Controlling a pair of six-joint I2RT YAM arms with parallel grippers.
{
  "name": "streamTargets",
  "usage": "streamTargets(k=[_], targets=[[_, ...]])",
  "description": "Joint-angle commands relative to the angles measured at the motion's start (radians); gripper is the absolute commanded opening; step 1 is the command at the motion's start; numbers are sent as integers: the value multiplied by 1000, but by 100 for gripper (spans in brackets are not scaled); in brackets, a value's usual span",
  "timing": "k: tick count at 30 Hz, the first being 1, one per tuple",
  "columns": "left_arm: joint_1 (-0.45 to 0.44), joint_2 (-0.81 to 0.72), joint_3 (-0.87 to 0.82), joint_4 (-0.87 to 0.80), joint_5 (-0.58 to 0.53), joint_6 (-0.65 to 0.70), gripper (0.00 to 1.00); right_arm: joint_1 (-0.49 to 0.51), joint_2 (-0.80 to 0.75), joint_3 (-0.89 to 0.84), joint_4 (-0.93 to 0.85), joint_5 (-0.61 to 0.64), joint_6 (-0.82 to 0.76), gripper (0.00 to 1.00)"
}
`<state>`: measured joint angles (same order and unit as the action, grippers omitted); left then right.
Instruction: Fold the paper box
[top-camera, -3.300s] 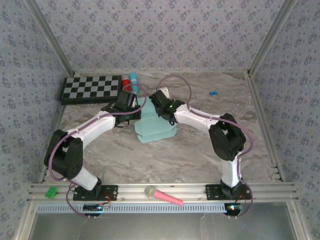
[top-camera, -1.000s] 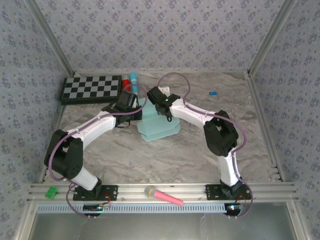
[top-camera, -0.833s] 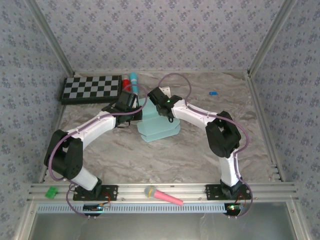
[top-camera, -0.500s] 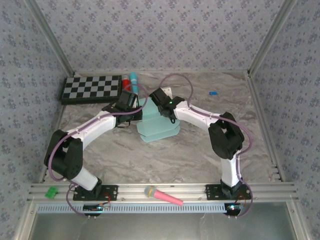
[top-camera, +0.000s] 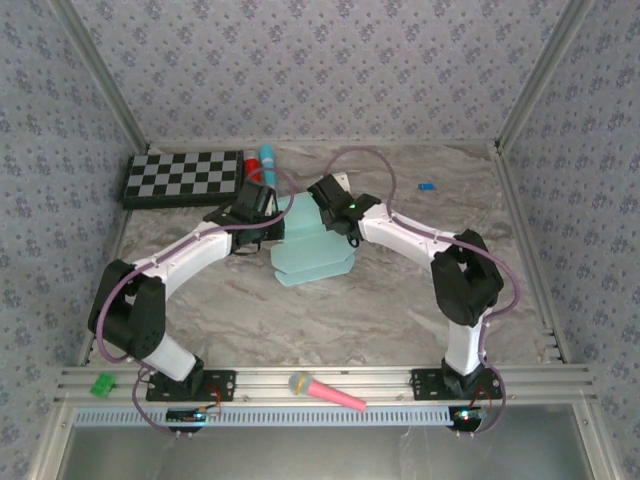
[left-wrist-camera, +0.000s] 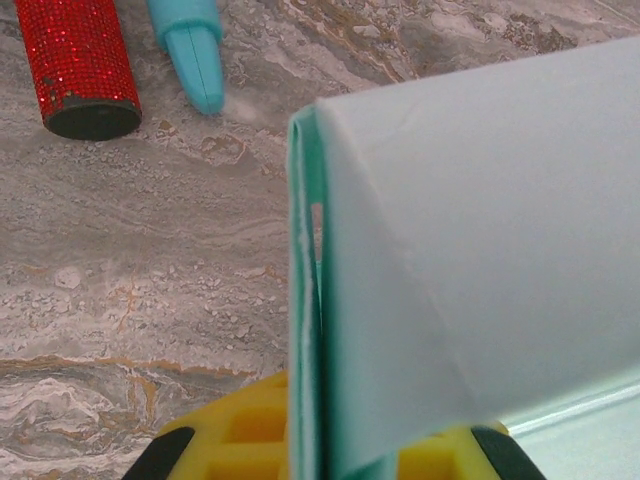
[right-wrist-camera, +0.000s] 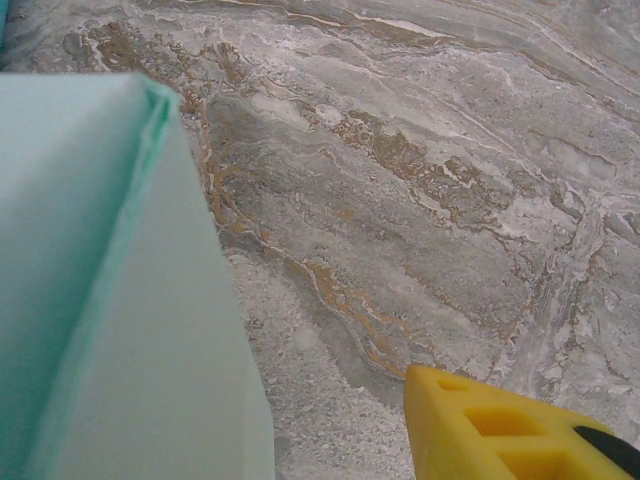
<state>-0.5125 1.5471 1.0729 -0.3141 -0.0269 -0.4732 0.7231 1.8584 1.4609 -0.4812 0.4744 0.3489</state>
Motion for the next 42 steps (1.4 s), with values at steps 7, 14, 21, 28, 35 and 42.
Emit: streamTargets(k=[7,14,21,28,35,42], targets=[[-1,23,38,-48,-22,-5,0,-16,-76,-36,29,-83,-33,50],[-4,33,47,-54,-24,-10,0,-14,-75,-37,36,-153,-54,51],[-4,43,51,-73,-68,-73,0,-15,-95,-55,45,-221,-77,53],[-14,63,84,-136,-117,-173,0,-16,-220,-165,87,-238,-83,54],[-29,74,144,-251,-146,-340,0,-26,-369,-216,1,-187,-49,54],[-36,54,129,-281,-35,-609,0,-64,-459,-200,-164,0,31,53]])
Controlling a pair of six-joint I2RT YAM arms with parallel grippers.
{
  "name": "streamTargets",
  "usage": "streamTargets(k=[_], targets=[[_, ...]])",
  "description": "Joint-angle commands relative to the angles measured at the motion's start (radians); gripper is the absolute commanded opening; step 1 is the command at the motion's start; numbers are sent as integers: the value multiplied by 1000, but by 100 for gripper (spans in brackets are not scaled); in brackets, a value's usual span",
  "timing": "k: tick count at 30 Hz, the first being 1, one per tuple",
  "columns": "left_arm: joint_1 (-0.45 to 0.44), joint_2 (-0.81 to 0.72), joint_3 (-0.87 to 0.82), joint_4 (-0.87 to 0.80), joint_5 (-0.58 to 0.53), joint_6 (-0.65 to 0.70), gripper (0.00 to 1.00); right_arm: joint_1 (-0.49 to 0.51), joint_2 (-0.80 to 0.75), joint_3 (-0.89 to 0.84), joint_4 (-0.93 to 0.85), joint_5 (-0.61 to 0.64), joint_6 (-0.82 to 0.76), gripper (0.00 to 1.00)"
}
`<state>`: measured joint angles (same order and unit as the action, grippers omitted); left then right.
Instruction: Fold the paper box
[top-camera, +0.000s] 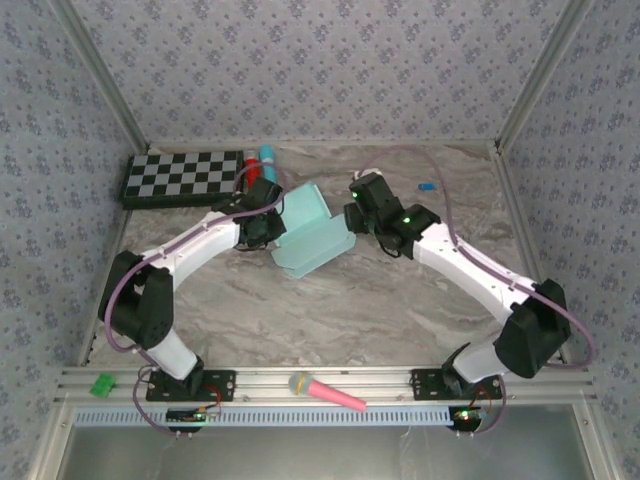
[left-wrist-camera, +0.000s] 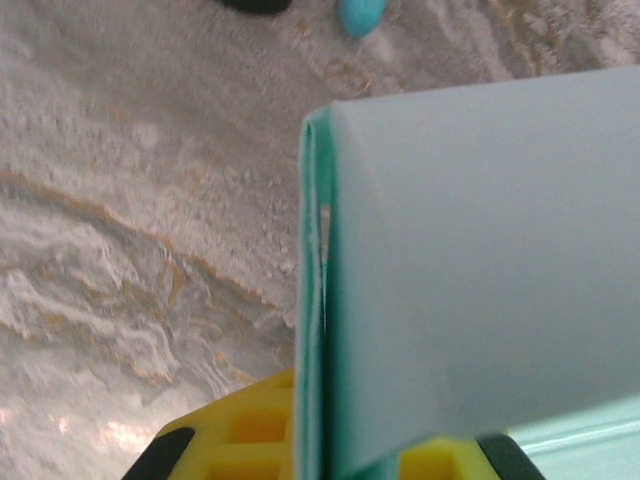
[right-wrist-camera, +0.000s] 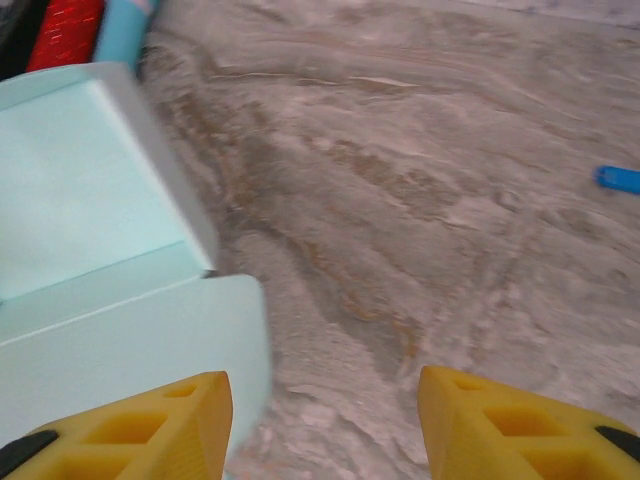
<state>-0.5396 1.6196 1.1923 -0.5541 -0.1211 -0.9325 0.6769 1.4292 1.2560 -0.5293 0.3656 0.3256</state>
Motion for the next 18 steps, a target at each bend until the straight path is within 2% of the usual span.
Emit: streamTargets(k=[1,8,18], targets=[[-13,-26,-1,-31,76,-177,0,-25,-42,3,-129,125,66,53],[-20,-46,-83,33,208,-382,0,-101,-102,-11,-236,203,184,53],[-80,-50,-185,125,305,-673,0,-192,-195,-139,-236,136,220,53]])
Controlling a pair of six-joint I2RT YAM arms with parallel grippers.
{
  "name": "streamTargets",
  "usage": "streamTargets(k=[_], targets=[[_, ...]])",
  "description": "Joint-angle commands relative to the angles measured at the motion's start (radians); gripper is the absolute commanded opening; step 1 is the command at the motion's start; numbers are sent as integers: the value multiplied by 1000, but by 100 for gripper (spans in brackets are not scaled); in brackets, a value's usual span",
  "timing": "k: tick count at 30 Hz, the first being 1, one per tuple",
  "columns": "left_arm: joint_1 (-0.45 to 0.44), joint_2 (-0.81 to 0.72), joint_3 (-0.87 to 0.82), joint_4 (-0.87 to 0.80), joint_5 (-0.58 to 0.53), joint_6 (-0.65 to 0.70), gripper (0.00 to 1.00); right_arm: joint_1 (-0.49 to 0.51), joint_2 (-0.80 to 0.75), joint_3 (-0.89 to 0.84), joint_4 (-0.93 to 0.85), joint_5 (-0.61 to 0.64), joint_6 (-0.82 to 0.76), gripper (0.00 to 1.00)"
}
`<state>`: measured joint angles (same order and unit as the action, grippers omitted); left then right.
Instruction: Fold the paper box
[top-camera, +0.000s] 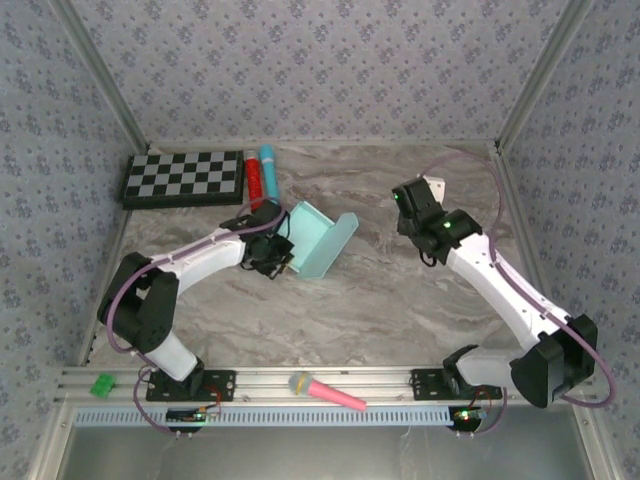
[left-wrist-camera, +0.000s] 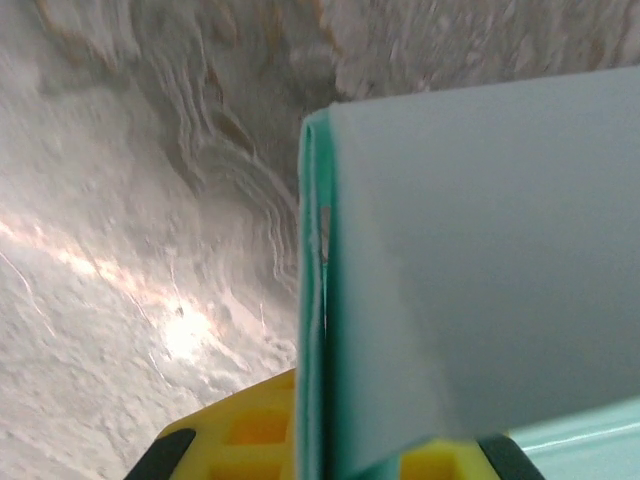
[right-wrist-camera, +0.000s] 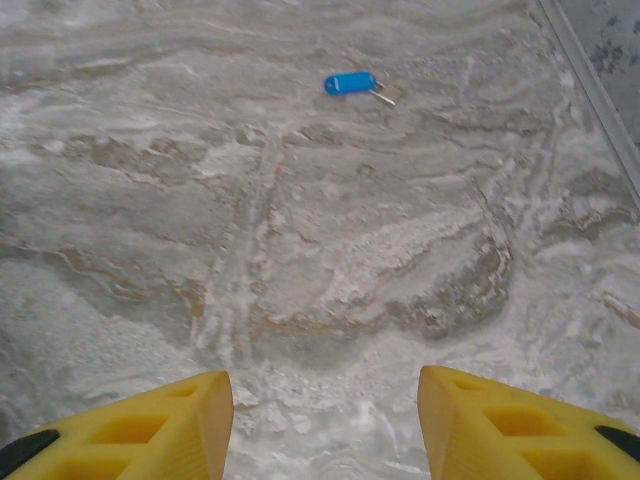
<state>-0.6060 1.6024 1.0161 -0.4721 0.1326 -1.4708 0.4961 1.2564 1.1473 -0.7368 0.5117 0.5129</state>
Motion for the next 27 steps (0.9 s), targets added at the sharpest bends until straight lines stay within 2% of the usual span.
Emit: streamTargets(k=[1,10,16,23,27], targets=[[-20,-31,-12,38,53,-157,0,-15,-28,-40,-27,-15,36,53],[-85,-12,-26,43,62,-323,0,-19,-49,-96,-5,-27,62,53],[-116,33,-57,114,113,-412,0,-24,-51,-104,-2,-30,54,53],[-126,67,-59,132,124,-439,9,-31,-46,-113,4,-35,51,53],[-125,74,-71,155,120,-441,10,-35,-38,-117,9,-45,47,53]])
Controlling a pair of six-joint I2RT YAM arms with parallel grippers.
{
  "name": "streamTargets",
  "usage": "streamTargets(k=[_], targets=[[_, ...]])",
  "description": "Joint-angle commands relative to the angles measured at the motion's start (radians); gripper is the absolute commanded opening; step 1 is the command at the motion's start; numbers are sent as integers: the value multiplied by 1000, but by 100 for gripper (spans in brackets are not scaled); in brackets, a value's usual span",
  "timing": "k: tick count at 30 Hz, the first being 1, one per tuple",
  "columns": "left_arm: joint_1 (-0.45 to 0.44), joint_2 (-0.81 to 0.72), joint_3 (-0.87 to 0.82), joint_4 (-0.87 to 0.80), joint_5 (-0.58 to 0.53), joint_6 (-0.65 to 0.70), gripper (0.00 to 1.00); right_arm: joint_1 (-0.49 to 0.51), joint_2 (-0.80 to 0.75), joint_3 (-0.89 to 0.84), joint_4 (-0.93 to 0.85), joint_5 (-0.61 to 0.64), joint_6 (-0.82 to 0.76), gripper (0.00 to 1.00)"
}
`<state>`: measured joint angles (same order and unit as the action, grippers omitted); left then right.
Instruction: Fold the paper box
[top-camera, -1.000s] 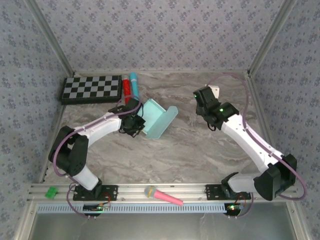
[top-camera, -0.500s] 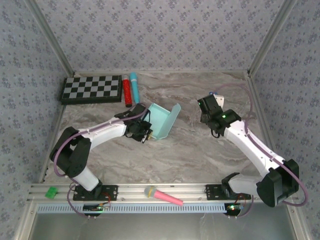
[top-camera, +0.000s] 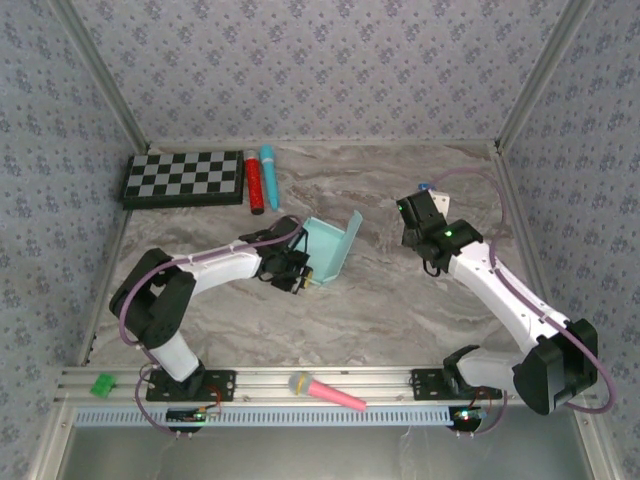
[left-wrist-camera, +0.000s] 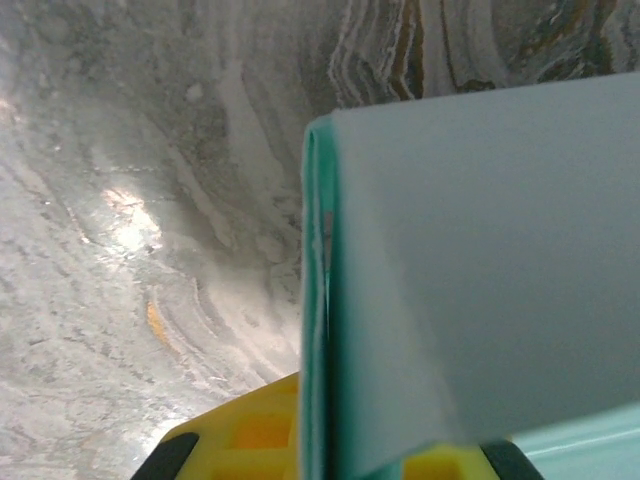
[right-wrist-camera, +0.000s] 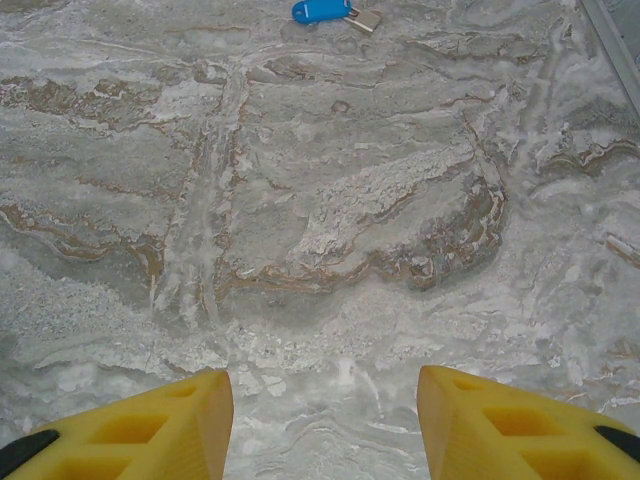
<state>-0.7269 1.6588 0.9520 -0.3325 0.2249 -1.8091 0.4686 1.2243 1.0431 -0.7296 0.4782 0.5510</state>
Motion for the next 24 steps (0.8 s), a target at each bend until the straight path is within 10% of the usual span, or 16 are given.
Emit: streamTargets(k=[1,12,24], targets=[[-5,22,-9,19,29,-101,10,-10,-3,-12,3,-12,9,53],[-3,27,21,4,6,-31,47,-11,20,-8,16,-26,6,53],[5,-140,126,-214,-310,295,69,-37,2,-105,165,-212,16,53]])
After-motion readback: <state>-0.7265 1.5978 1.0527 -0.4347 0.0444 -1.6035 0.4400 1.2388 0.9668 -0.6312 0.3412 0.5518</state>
